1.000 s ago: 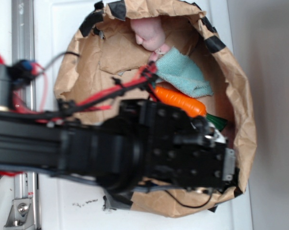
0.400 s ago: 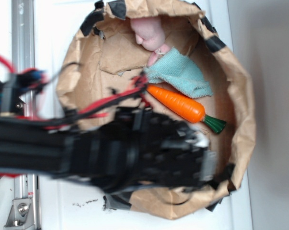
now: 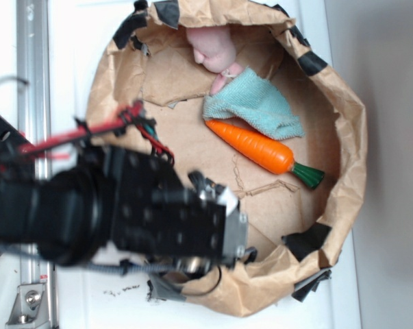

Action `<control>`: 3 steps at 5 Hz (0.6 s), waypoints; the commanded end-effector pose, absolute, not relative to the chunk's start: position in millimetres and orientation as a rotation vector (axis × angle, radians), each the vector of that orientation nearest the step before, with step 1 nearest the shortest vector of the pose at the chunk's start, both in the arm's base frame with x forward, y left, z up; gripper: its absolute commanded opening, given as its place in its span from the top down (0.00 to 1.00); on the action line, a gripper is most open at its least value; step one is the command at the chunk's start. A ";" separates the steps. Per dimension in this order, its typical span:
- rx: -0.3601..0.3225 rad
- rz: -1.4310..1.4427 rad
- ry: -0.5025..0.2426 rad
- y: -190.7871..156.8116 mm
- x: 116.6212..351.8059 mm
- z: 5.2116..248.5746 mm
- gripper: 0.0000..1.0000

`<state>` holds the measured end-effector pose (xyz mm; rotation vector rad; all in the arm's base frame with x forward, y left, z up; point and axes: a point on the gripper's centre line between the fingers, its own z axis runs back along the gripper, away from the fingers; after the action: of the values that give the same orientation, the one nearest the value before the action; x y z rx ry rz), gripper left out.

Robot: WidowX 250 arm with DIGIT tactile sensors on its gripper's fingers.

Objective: Grab the black box.

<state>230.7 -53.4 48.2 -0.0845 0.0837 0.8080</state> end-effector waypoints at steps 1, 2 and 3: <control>-0.145 0.607 -0.116 18.1 283.0 152.3 1.00; -0.030 0.390 -0.279 -11.0 289.6 187.4 1.00; -0.008 0.311 -0.370 -7.1 292.1 196.2 1.00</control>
<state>290.6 -10.9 175.0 -0.0027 -0.3084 0.3079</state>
